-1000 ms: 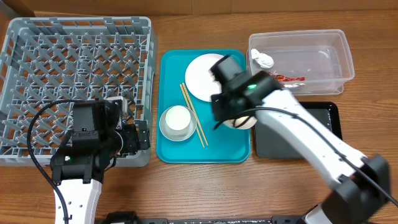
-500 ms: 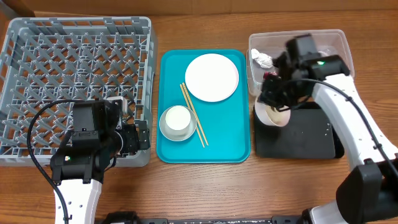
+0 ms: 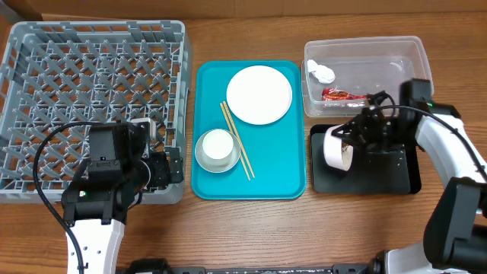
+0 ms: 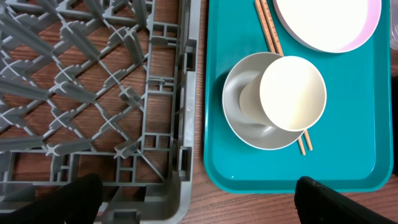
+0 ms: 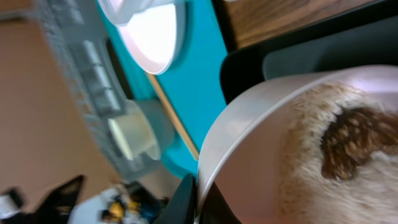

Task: Sort waste into correct bins and load items into the dishwasher
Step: 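Tip the pink bowl over the black tray to dump the rice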

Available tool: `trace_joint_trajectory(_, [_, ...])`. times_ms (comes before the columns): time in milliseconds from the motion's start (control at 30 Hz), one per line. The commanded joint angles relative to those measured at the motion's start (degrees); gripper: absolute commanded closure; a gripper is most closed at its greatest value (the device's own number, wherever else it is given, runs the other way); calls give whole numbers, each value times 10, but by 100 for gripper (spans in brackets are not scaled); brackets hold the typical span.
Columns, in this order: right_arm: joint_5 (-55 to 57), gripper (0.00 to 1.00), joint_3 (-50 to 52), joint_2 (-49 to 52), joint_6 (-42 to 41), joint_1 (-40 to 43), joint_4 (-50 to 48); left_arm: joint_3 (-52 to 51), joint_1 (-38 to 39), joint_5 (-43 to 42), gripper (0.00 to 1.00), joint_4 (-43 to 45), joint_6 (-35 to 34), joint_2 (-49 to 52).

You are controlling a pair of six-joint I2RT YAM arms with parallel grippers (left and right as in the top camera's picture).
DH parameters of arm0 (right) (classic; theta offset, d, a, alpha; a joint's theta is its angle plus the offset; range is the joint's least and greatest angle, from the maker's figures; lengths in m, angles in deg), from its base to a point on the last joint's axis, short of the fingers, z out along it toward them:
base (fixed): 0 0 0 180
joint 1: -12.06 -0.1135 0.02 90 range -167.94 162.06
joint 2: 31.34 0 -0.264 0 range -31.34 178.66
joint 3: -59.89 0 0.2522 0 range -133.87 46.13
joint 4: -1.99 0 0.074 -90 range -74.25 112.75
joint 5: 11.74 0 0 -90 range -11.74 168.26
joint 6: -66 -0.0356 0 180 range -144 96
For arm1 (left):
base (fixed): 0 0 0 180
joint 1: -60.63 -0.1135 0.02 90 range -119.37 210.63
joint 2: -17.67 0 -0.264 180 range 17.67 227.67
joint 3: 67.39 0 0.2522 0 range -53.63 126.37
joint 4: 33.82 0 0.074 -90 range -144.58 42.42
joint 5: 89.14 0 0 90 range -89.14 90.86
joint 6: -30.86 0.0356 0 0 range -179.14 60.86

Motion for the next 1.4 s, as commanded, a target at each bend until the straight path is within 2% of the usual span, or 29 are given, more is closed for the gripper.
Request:
trace_joint_trajectory(0, [-136,96,30,-2,7,36,-18,15,-2,-5,0,1,-4,-1])
trace_joint_trajectory(133, [-220,96,60,4,7,76,-40,15,-2,-5,0,1,-4,-1])
trace_joint_trajectory(433, [-332,96,67,15,5,127,-50,15,-2,-5,0,1,-4,-1])
trace_joint_trajectory(667, [-377,96,67,15,3,157,-50,15,-2,-5,0,1,-4,-1])
trace_joint_trajectory(1167, [-377,96,67,15,-197,237,-64,15,-2,-5,0,1,-3,-1])
trace_joint_trajectory(1367, [-377,96,67,15,-217,239,-93,15,-2,-5,0,1,-4,-1])
